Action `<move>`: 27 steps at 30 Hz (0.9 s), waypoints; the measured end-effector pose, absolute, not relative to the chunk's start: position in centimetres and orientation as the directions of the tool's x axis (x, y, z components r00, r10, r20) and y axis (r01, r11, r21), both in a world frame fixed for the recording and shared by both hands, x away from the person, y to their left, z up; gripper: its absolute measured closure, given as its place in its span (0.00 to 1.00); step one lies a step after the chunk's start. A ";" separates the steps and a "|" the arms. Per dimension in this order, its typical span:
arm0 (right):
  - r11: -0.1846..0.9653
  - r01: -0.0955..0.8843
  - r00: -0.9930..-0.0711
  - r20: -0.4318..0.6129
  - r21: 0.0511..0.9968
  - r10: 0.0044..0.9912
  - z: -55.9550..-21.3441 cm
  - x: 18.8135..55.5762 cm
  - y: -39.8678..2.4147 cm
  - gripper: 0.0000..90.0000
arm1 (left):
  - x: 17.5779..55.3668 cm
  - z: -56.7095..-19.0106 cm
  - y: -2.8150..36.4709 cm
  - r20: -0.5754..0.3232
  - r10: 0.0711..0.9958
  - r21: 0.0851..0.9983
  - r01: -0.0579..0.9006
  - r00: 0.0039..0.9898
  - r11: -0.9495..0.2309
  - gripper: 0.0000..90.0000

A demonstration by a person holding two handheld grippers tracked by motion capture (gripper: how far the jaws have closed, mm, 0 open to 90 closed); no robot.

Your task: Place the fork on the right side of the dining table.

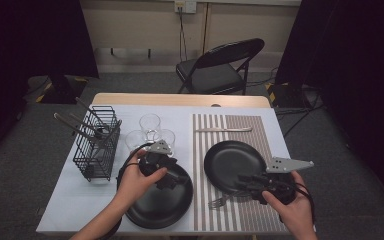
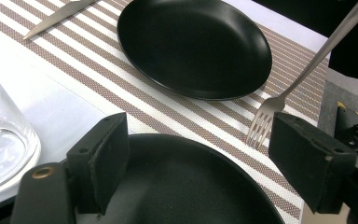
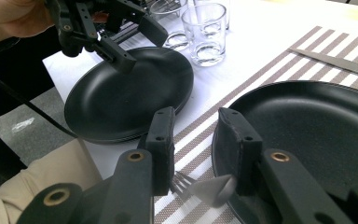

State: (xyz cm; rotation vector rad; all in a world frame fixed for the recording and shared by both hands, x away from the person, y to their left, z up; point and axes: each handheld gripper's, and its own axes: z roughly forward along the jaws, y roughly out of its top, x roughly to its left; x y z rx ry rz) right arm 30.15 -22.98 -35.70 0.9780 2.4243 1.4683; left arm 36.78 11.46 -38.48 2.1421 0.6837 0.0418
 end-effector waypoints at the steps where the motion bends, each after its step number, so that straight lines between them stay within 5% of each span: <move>1: 0.309 0.457 -0.775 0.203 0.834 0.598 -35.7 30.2 -23.1 0.74 | 36.8 -38.5 11.4 -0.208 0.487 0.750 0.458 0.848 -0.477 0.23; 27: 0.279 0.481 -0.739 0.213 0.831 0.640 -36.6 30.4 -24.7 0.72 | 36.7 -38.7 11.0 -0.210 0.477 0.746 0.455 0.853 -0.486 0.23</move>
